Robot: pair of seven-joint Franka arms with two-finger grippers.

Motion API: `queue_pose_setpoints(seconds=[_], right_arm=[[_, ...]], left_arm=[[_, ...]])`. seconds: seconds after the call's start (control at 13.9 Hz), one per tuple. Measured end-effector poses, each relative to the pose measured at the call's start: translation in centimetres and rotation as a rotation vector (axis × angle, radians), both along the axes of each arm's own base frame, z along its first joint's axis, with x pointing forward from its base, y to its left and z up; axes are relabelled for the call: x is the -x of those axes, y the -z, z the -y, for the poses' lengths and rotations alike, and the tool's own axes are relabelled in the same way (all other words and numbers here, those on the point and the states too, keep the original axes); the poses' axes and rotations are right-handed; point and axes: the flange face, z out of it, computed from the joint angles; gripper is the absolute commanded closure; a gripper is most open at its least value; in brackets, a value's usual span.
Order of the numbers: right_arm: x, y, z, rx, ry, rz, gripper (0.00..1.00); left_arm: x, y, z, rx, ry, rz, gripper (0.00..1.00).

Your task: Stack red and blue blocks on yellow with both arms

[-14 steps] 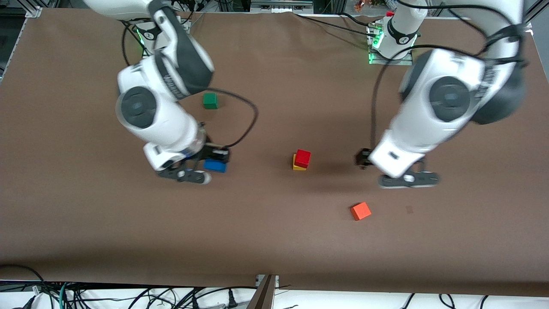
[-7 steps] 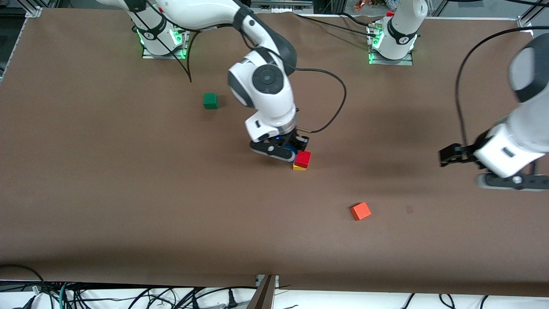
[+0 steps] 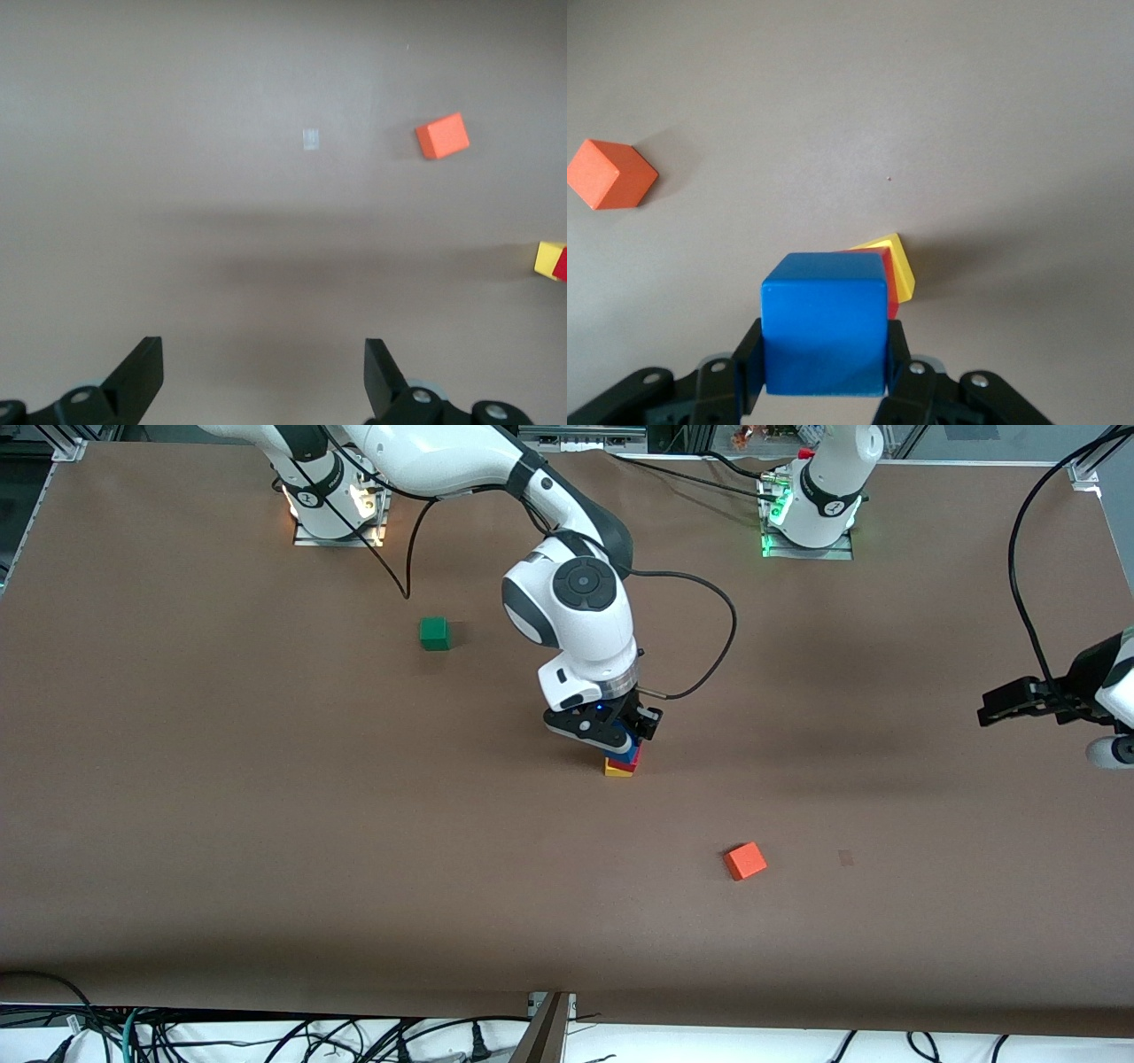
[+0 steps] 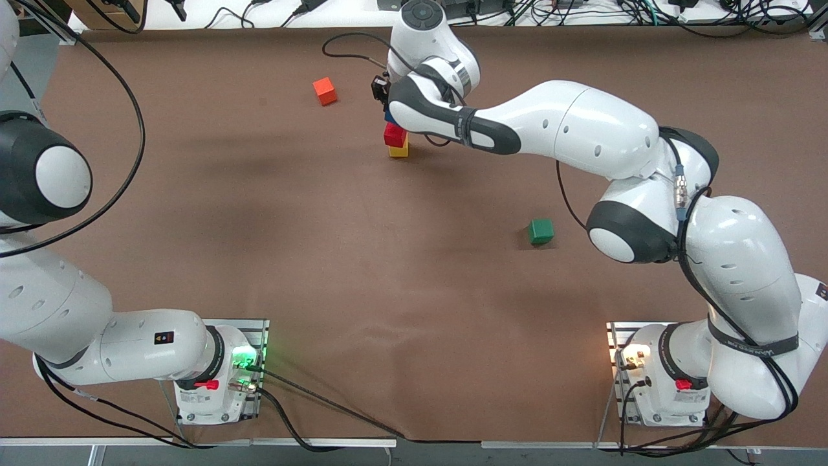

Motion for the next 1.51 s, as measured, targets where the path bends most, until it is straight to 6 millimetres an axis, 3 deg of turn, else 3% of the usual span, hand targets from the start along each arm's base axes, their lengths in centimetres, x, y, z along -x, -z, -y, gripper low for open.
queue_pose_setpoints(seconds=[0.22,0.5,0.86,0.93,1.15,1.29,1.51], right_arm=[[0.3,0.9,-0.5,0.01,-0.008,0.013,0.67],[0.9,1.2,-0.9,0.035,-0.03,0.034,0.63],[0.7,2.1,-1.0,0.04,-0.034,0.048,0.58],[0.7,2.1,-1.0,0.039,-0.035,0.051,0.47],[0.6,2.0,-1.0,0.033,-0.035,0.057,0.29],[0.5,2.0,-1.0,0.03,-0.034,0.061,0.05],[0.3,1.8,-0.9,0.027,-0.032,0.068,0.01]], left_arm=[[1.6,0.2,0.8,-0.003,0.011,-0.018,0.0],[1.6,1.3,0.6,-0.003,0.007,-0.036,0.0],[1.6,1.3,0.8,-0.002,0.011,-0.034,0.0],[1.6,1.3,0.8,-0.002,0.012,-0.034,0.0],[1.6,1.3,1.0,-0.002,0.014,-0.033,0.0],[1.6,1.3,1.0,-0.002,0.015,-0.033,0.0],[1.6,1.3,1.1,-0.002,0.016,-0.033,0.0]])
